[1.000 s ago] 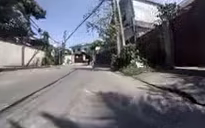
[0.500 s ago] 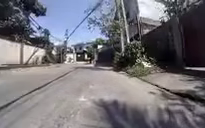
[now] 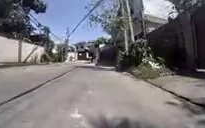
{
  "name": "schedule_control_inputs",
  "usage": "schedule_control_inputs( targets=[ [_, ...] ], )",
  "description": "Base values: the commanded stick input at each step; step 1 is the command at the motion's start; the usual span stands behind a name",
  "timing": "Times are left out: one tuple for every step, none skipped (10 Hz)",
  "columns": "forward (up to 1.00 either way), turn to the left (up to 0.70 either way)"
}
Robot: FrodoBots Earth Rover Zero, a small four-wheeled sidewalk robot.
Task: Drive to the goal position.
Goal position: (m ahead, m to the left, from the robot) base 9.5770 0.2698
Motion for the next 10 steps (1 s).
schedule_control_inputs(
  targets=[
    [1.0, 0.0],
    [1.0, 0.0],
    [1.0, 0.0],
    [1.0, 0.0],
    [1.0, 0.0],
    [1.0, 0.0],
    [1.0, 0.0],
    [1.0, 0.0],
    [1.0, 0.0],
    [1.0, 0.0]
  ],
)
